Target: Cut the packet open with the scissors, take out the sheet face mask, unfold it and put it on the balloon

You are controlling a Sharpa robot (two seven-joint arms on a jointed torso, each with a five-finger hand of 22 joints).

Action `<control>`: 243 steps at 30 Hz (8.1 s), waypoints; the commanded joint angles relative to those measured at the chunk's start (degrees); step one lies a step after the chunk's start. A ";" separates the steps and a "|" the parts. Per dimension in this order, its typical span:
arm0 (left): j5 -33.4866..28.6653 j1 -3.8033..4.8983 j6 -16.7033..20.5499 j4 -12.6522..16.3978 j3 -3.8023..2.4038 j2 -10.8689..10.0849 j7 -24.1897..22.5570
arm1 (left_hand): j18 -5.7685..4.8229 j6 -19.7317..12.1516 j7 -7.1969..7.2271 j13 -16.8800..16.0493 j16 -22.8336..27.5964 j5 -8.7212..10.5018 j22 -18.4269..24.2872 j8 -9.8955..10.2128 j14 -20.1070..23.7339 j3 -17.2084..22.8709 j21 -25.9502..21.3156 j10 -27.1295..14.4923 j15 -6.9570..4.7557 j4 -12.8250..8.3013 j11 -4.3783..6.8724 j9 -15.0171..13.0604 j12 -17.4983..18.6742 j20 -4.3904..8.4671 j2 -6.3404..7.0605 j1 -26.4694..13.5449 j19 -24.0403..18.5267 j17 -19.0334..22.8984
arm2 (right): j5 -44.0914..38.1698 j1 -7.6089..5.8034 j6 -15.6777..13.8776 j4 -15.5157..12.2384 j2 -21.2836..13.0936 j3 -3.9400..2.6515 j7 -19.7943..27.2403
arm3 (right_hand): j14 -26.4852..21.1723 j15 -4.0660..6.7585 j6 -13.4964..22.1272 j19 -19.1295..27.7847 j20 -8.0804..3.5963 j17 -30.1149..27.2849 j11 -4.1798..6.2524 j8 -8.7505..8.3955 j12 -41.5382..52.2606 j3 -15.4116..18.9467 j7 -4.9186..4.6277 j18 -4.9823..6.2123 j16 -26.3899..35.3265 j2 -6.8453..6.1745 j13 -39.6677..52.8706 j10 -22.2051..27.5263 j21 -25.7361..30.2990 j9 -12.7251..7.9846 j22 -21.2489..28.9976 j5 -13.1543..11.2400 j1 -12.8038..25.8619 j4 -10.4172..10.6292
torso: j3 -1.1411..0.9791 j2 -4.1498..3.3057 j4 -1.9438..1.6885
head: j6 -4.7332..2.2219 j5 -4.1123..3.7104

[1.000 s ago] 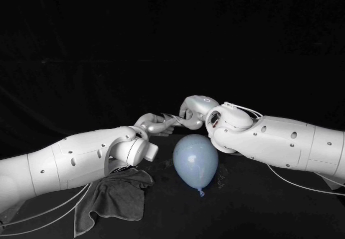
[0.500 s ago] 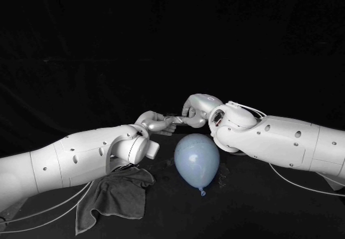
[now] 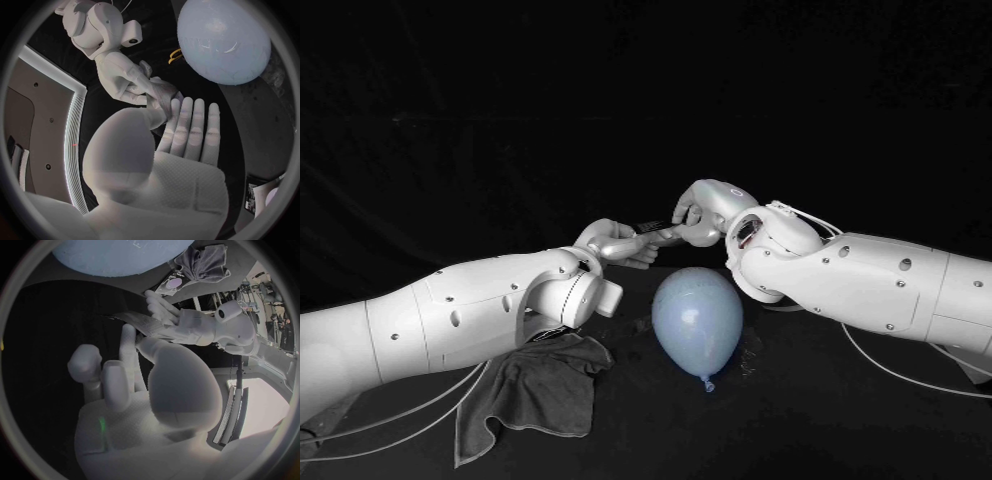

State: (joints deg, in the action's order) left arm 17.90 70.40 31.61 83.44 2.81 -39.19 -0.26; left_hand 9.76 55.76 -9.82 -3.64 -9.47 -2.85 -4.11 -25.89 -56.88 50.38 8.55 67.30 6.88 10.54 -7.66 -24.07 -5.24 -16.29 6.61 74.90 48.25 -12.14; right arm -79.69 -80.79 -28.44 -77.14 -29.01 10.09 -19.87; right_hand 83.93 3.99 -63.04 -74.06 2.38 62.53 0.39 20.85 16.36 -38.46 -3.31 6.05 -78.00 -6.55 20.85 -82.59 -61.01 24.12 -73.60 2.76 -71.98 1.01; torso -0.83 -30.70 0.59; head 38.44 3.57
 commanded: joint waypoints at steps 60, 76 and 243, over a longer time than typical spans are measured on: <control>3.19 0.08 -2.57 -0.06 -0.01 -0.20 4.62 | -0.56 -1.62 -0.06 -0.17 0.40 -0.26 0.04 -2.76 -0.36 11.38 -0.19 1.59 0.04 -8.43 0.12 -8.20 1.41 -0.32 1.68 -6.11 -2.57 0.05 | -18.51 -0.31 0.82 -10.83 -7.26 0.16 20.53 | 6.07 -1.94 3.19 -3.19 1.58 27.47 -1.47 -1.84 63.73 4.33 -2.17 -1.13 -12.00 0.93 57.98 -0.29 -6.21 -1.95 -7.83 0.07 -5.70 -3.02 | 0.06 -0.01 -0.07 | 0.22 0.99; 3.19 0.11 -3.17 -0.05 -0.01 -0.03 5.08 | -0.55 -1.59 -0.05 -0.17 0.39 -0.29 0.02 -2.79 -0.39 11.51 -0.16 1.62 0.03 -8.50 0.13 -8.29 1.41 -0.32 1.72 -6.24 -2.57 0.04 | -25.15 0.02 8.33 -9.16 -4.98 0.40 11.03 | 6.07 -2.08 3.95 -5.52 1.52 27.47 -1.66 -1.36 68.68 2.90 -2.28 -1.90 -12.00 2.02 63.52 -3.70 -10.05 -1.53 -9.77 0.11 -3.97 -3.18 | 0.03 -0.03 -0.05 | 0.35 0.93; 1.81 3.50 -12.39 4.25 0.06 -9.75 -10.06 | -4.89 -2.30 -1.68 -0.07 2.18 -14.52 0.97 -0.44 17.49 6.86 -4.47 -6.73 4.00 -9.10 -2.53 -11.51 0.86 -0.87 0.28 -10.84 -25.55 4.03 | -27.46 -0.15 2.43 -4.57 -7.41 0.29 6.77 | 6.07 -1.72 9.06 -5.79 1.28 27.47 -1.35 -10.68 69.12 7.80 -2.11 -1.91 -12.00 -3.77 64.65 -3.99 -8.82 -7.73 -10.88 0.01 -3.61 -4.99 | 0.02 0.10 -0.01 | -0.93 -1.19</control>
State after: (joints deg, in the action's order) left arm 24.75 73.74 15.44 87.90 2.93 -48.92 -7.53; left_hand 6.52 53.85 -11.28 -3.65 -6.62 -17.79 -2.95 -26.57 -37.15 58.30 3.69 61.25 10.95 0.55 -10.04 -35.63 -4.71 -17.05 7.69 63.94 21.94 -7.53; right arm -108.44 -80.79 -23.21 -81.76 -36.16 10.45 -11.29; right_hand 84.02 2.65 -53.74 -79.63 3.61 74.95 -0.63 10.13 85.86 -30.43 -5.41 4.76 -89.76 -10.74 74.93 -84.02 -70.15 16.46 -74.95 2.99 -75.60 -4.11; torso -0.83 -30.70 0.56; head 37.52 2.31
